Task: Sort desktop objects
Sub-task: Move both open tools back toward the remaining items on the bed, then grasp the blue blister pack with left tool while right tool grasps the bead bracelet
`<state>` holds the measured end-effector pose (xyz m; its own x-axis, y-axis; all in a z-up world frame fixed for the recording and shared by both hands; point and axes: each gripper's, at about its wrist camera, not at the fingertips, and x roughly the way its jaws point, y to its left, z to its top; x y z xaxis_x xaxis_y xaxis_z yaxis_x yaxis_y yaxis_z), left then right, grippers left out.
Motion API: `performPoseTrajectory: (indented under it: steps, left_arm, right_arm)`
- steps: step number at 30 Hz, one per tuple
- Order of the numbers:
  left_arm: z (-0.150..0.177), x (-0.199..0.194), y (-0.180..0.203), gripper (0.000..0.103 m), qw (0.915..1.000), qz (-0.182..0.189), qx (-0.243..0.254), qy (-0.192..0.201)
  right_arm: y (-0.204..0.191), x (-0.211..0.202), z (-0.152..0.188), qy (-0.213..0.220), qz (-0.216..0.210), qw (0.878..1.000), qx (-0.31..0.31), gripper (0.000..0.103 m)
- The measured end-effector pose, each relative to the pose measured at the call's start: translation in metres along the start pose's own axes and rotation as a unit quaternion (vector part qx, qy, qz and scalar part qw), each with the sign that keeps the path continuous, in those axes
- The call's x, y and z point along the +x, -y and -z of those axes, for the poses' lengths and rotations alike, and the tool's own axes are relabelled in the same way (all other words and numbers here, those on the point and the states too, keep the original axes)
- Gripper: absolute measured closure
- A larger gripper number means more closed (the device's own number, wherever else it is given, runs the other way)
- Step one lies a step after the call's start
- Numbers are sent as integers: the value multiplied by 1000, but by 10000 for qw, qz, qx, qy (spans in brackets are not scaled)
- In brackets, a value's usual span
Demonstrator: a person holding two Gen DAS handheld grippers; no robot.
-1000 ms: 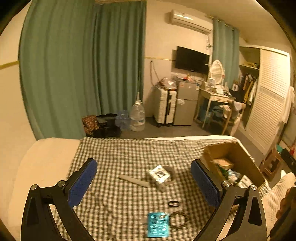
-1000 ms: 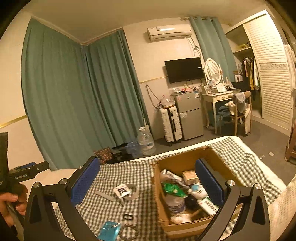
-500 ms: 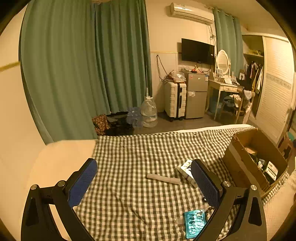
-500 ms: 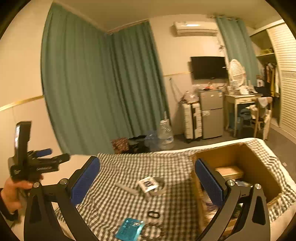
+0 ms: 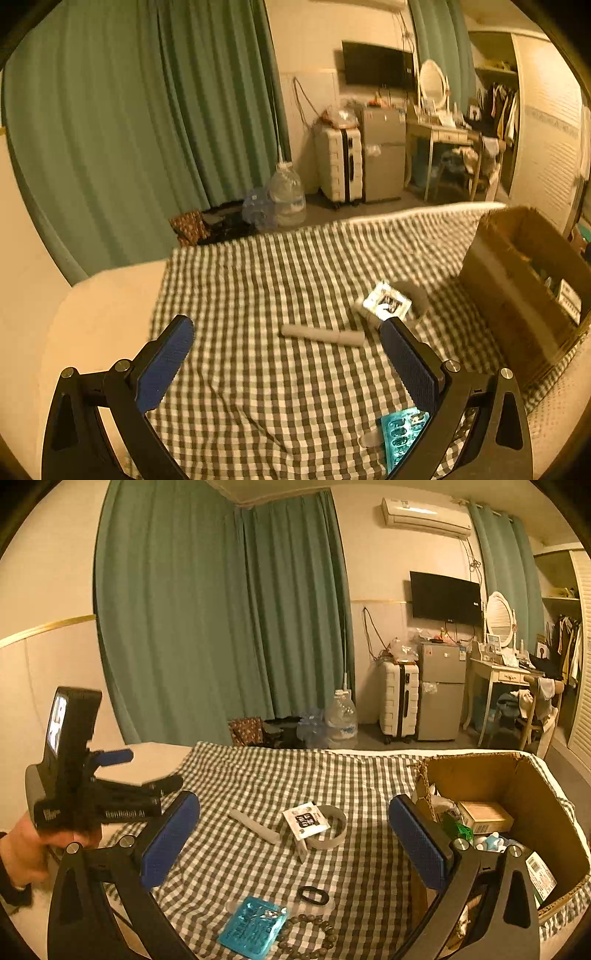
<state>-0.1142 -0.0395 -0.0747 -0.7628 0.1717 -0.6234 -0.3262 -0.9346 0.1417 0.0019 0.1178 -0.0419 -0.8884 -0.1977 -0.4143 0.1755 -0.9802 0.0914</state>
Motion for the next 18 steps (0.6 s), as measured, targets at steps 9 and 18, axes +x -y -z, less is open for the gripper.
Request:
performPoseTrajectory:
  steps: [9, 18]
  left_arm:
    - [29, 71, 12, 0, 9922, 481, -353, -1097]
    - [83, 120, 38, 1, 9524, 1130, -571, -2774]
  right_arm:
    - [21, 57, 24, -868, 14, 9962, 114, 0]
    - [26, 116, 74, -2260, 16, 9739, -216, 0]
